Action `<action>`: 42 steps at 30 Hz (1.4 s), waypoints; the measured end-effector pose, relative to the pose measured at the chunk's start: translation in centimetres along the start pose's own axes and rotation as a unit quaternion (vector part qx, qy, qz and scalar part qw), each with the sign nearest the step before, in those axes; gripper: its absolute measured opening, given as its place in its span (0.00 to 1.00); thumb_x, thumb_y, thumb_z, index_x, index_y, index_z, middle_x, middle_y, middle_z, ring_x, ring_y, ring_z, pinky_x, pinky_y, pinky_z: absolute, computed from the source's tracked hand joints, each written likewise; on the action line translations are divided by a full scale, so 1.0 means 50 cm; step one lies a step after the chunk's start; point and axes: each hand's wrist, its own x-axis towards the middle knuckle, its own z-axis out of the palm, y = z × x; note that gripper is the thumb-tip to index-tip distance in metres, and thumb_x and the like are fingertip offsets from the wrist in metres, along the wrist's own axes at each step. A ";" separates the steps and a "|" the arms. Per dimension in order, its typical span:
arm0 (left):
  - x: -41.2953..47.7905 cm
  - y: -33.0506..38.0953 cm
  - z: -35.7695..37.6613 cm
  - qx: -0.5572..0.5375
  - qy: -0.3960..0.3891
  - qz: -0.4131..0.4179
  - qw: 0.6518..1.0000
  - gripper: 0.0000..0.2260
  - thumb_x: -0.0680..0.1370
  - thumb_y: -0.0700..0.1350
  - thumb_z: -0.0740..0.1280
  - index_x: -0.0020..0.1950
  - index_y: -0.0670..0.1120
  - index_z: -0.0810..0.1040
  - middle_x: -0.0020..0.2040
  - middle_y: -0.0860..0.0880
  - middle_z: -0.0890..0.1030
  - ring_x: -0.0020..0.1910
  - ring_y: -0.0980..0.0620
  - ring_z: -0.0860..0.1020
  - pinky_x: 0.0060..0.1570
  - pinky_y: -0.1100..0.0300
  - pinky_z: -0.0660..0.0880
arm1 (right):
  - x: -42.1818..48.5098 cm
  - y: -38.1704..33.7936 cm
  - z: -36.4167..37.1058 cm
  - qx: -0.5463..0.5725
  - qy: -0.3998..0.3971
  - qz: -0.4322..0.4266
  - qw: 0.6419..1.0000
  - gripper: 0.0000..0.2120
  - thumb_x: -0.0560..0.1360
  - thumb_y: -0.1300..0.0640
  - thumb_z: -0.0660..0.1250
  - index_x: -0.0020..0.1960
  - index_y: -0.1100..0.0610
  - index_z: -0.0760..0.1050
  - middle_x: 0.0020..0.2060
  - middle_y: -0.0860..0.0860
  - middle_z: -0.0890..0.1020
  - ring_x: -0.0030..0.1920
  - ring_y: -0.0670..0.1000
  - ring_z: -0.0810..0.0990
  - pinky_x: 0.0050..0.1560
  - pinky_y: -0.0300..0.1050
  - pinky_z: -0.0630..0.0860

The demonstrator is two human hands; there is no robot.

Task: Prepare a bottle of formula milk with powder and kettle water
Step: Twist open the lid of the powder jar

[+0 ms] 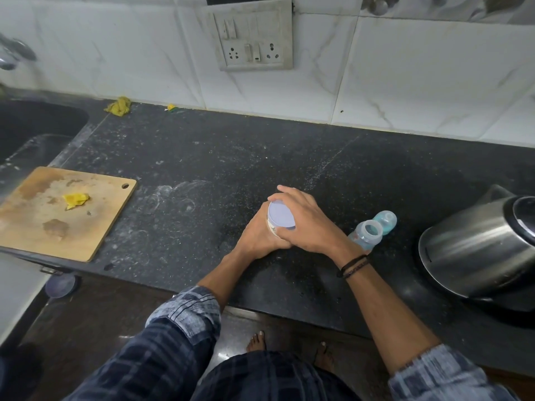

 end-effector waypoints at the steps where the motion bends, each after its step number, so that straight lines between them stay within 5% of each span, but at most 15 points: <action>1: -0.001 -0.003 0.000 0.000 0.000 0.006 1.000 0.43 0.64 0.34 0.82 0.62 0.75 0.69 0.58 0.73 0.76 0.55 0.72 0.77 0.50 0.77 0.73 | 0.000 -0.001 0.001 -0.002 0.004 0.004 1.000 0.35 0.73 0.53 0.74 0.75 0.41 0.64 0.80 0.42 0.58 0.79 0.49 0.54 0.75 0.53 0.61; 4: 0.007 -0.006 0.003 -0.010 -0.011 -0.009 1.000 0.35 0.65 0.34 0.80 0.65 0.59 0.75 0.56 0.58 0.82 0.53 0.55 0.81 0.48 0.53 0.82 | -0.001 -0.003 0.004 -0.012 0.040 0.021 0.999 0.34 0.73 0.47 0.76 0.75 0.42 0.65 0.78 0.45 0.62 0.77 0.51 0.58 0.74 0.53 0.64; 6: 0.010 -0.010 0.004 -0.017 -0.022 -0.014 1.000 0.30 0.65 0.34 0.79 0.64 0.50 0.76 0.52 0.50 0.82 0.50 0.47 0.82 0.46 0.40 0.80 | -0.003 -0.002 0.005 -0.003 0.049 0.022 0.999 0.33 0.74 0.49 0.75 0.75 0.43 0.66 0.74 0.43 0.67 0.74 0.50 0.61 0.72 0.54 0.69; 7: 0.010 -0.011 0.005 -0.018 -0.022 -0.016 0.999 0.31 0.65 0.33 0.80 0.64 0.51 0.76 0.52 0.50 0.82 0.50 0.48 0.82 0.47 0.41 0.80 | -0.004 -0.001 0.004 0.006 0.045 0.022 0.999 0.33 0.74 0.51 0.75 0.75 0.43 0.66 0.74 0.43 0.68 0.74 0.49 0.61 0.72 0.54 0.70; 11: 0.000 -0.005 0.001 -0.008 -0.004 0.005 1.000 0.40 0.65 0.31 0.81 0.62 0.69 0.72 0.56 0.68 0.79 0.54 0.66 0.79 0.48 0.70 0.78 | -0.003 -0.001 0.005 0.010 0.034 0.024 0.999 0.36 0.72 0.50 0.76 0.76 0.42 0.64 0.79 0.43 0.60 0.76 0.52 0.59 0.72 0.53 0.67; 16: 0.010 -0.014 0.005 -0.015 -0.020 -0.029 0.999 0.28 0.66 0.34 0.79 0.63 0.47 0.77 0.51 0.48 0.83 0.50 0.45 0.82 0.46 0.40 0.80 | -0.006 -0.002 0.007 0.007 0.062 0.023 0.998 0.33 0.73 0.50 0.75 0.75 0.44 0.66 0.72 0.42 0.69 0.72 0.48 0.63 0.70 0.54 0.70; 19: 0.008 -0.012 0.008 -0.017 -0.018 -0.025 0.999 0.30 0.65 0.35 0.80 0.63 0.50 0.76 0.53 0.50 0.83 0.51 0.47 0.82 0.48 0.42 0.81 | -0.002 -0.003 0.004 0.024 0.053 0.014 0.998 0.34 0.72 0.53 0.76 0.74 0.43 0.67 0.76 0.41 0.66 0.74 0.48 0.61 0.72 0.53 0.69; 22: 0.000 0.004 0.004 -0.016 -0.005 -0.011 1.000 0.33 0.65 0.40 0.79 0.63 0.64 0.73 0.57 0.64 0.80 0.54 0.61 0.80 0.49 0.65 0.80 | 0.001 -0.002 0.007 0.016 0.058 0.019 0.998 0.34 0.71 0.45 0.77 0.74 0.42 0.67 0.80 0.41 0.59 0.76 0.52 0.61 0.70 0.54 0.67; 27: 0.011 -0.011 0.006 -0.016 -0.018 -0.031 0.999 0.28 0.66 0.39 0.80 0.64 0.47 0.76 0.53 0.48 0.83 0.53 0.44 0.83 0.49 0.42 0.81 | -0.002 0.006 0.016 0.024 0.069 0.025 0.997 0.32 0.73 0.49 0.76 0.74 0.43 0.68 0.71 0.41 0.70 0.70 0.48 0.64 0.68 0.52 0.72; 33: 0.010 -0.015 0.009 -0.017 -0.009 -0.028 0.999 0.30 0.66 0.37 0.80 0.65 0.50 0.75 0.54 0.51 0.82 0.52 0.46 0.82 0.48 0.44 0.81 | 0.002 0.010 0.016 0.025 0.052 0.028 0.998 0.34 0.73 0.49 0.76 0.75 0.43 0.66 0.75 0.43 0.64 0.72 0.49 0.62 0.65 0.45 0.67; 39: 0.011 -0.022 0.009 -0.022 -0.012 -0.046 0.999 0.29 0.65 0.36 0.80 0.63 0.46 0.76 0.51 0.48 0.82 0.51 0.43 0.82 0.48 0.39 0.80 | 0.003 0.010 0.010 0.026 0.044 0.030 0.998 0.36 0.71 0.52 0.77 0.75 0.43 0.65 0.73 0.43 0.67 0.72 0.50 0.63 0.69 0.52 0.72; 42: 0.010 -0.016 0.008 -0.021 -0.009 -0.027 0.999 0.28 0.65 0.36 0.79 0.62 0.48 0.76 0.51 0.49 0.81 0.49 0.43 0.80 0.46 0.41 0.79 | 0.004 0.010 0.010 0.037 0.042 0.030 0.998 0.38 0.71 0.46 0.79 0.76 0.42 0.65 0.76 0.43 0.61 0.74 0.49 0.60 0.68 0.48 0.67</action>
